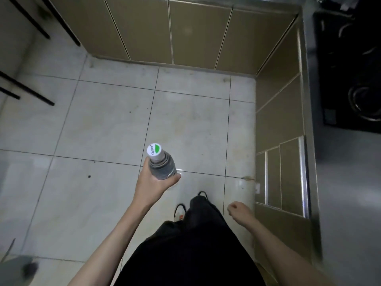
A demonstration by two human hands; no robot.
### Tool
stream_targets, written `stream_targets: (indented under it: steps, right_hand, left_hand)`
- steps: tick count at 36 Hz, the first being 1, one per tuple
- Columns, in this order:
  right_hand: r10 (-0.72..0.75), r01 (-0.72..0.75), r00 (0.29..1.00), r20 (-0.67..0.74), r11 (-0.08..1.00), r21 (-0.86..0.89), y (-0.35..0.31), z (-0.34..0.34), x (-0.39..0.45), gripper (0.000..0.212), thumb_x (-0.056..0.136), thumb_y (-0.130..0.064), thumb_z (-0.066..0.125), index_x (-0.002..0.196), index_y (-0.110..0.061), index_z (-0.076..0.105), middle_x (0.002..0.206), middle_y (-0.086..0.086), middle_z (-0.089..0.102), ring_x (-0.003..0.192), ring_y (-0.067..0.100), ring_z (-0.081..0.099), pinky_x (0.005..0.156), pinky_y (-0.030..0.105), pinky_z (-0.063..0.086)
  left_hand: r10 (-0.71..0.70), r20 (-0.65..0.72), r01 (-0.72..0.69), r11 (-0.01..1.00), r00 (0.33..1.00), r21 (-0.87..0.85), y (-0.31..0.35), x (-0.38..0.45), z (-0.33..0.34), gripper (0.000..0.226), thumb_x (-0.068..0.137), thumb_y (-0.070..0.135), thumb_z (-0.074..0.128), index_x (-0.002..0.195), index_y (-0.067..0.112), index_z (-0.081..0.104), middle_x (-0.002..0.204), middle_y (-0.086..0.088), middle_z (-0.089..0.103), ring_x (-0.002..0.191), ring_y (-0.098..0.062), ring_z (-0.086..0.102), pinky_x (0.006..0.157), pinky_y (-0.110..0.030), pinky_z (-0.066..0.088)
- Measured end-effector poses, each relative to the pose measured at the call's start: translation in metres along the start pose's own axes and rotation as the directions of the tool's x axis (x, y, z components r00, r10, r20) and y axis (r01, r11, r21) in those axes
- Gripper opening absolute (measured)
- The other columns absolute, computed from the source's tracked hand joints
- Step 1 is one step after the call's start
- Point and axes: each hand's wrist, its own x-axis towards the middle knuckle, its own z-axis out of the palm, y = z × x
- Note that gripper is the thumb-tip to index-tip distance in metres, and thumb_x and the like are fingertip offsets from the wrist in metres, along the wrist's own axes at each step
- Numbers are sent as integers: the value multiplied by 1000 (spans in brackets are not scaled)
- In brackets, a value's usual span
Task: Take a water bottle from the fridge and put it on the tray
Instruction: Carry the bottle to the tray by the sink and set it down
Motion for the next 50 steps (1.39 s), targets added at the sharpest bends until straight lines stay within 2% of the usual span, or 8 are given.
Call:
stream_targets:
  steps: [7,12,18,28,35,40,44,50]
  right_hand:
    - [107,-98,992,72,989,-113,-60,-91,85,27,98,-12,47,71,-14,45,77,14,50,72,22,46,69,33,30]
    - [90,-81,993,75,989,-120,-164,-161,143,23,99,-13,47,77,-10,53,82,14,57,76,24,52,70,32,35]
    - [-74,87,993,93,986,-140,-347,-244,185,24,99,-17,49,84,-5,63,91,16,66,82,24,57,74,30,39]
    - [-358,359,933,25,928,-96,-610,-347,281,29,100,-15,49,75,-14,62,80,13,64,74,23,57,69,33,42]
    - [-129,127,991,-44,990,-61,-642,-415,341,25,95,-23,50,71,-15,53,74,7,58,69,22,52,65,32,36]
    - [46,-42,998,-51,997,64,-638,-457,362,25,96,-19,51,87,-2,67,89,13,72,82,30,66,77,39,51]
    - [183,-183,983,15,979,88,-643,-477,389,18,96,-13,50,89,-4,63,76,9,63,64,24,52,57,29,35]
    - [184,-193,980,72,971,143,-714,-514,445,13,96,-11,48,87,-9,58,75,8,59,58,21,46,51,25,29]
  left_hand:
    - [11,-54,-13,999,998,-49,76,142,-8,70,59,41,90,121,22,63,109,7,76,102,-15,73,88,-35,58]
    - [-40,-97,31,995,995,-92,133,227,-18,63,56,44,91,111,38,60,103,24,73,91,5,71,81,-28,56]
    - [-66,-151,48,992,986,-119,194,311,-45,58,54,48,90,101,55,57,102,34,71,91,12,70,75,-19,51]
    - [-98,-172,73,986,980,-149,255,512,-95,63,55,40,95,108,35,62,103,8,78,93,-4,75,88,-32,60]
    - [-24,-100,16,997,995,-81,323,667,-126,73,55,44,90,118,25,60,107,0,77,99,-22,76,92,-50,62]
    - [107,-37,-108,994,994,-20,385,759,-149,63,59,47,88,111,51,53,105,31,71,95,11,70,78,-9,56]
    - [145,-42,-146,989,989,-11,425,830,-159,66,63,40,90,118,38,54,105,15,73,95,-5,73,85,-29,60]
    - [157,-92,-161,986,983,-39,463,929,-159,73,62,44,89,121,40,48,106,28,69,93,8,70,82,-25,56]
